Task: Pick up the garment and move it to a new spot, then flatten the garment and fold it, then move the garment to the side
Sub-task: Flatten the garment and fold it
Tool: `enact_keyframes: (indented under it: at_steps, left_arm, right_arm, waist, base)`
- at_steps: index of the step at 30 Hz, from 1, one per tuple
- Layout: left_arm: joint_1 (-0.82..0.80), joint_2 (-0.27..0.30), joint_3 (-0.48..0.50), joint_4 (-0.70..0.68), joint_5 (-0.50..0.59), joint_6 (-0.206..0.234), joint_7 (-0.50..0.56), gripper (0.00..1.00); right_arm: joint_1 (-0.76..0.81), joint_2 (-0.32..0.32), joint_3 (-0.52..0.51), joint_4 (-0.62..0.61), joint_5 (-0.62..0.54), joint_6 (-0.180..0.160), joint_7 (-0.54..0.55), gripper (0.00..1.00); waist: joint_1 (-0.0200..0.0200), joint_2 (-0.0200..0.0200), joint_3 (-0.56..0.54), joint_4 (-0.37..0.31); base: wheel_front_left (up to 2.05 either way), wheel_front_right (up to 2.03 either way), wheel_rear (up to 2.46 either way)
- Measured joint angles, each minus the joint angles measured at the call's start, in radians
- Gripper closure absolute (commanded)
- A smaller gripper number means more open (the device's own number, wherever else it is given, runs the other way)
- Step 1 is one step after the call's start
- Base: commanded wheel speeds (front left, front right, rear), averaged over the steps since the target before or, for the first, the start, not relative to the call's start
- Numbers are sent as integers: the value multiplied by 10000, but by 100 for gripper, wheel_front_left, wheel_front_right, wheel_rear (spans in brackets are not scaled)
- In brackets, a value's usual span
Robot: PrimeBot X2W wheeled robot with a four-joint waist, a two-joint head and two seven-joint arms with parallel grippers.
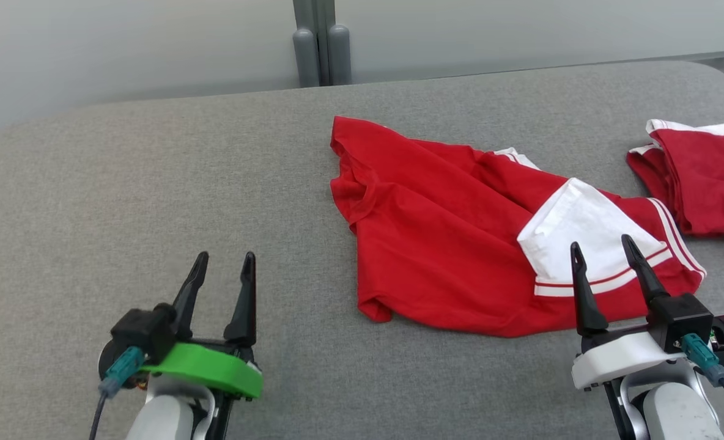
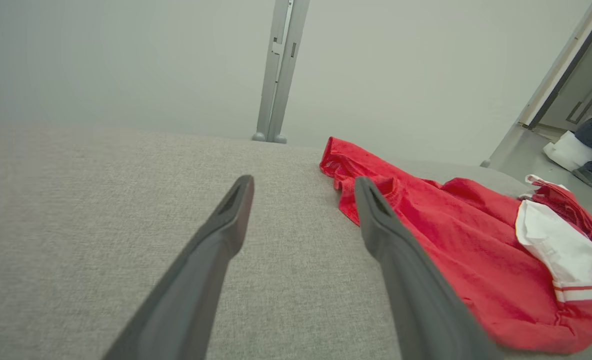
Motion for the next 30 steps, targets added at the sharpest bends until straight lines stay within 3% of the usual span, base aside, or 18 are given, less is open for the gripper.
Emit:
enact_keyframes:
  at_steps: [5,15,21,26,30]
  left_arm:
    - [-1556,169,-1321,1808,-522,0,2,0]
    - [-3349,244,-2711,3923,-1243,0,4,0]
    - [-4027,426,-2556,5120,-1122,174,2,0]
    - [-4526,314,-2220,6078,-1264,696,48,0]
    - [-5088,366,-1682,6554,-1526,1383,33,0]
  right_arm:
    - [-173,50,263,-29,104,0,-2,0]
    - [-337,151,387,-267,380,0,-10,0]
    - [-355,169,424,-334,533,0,-10,0]
    - [-398,171,539,-353,719,0,-10,0]
    - [-461,174,587,-378,815,0,-10,0]
  waist:
    - [0,0,305,-564]
    - [0,0,918,-1915]
    - [0,0,1257,-2682]
    - [0,0,1536,-3172]
    - [0,0,1777,-3459]
  base:
    - [0,0,0]
    - [0,0,0]
    - [0,0,0]
    - [0,0,0]
    - [0,0,0]
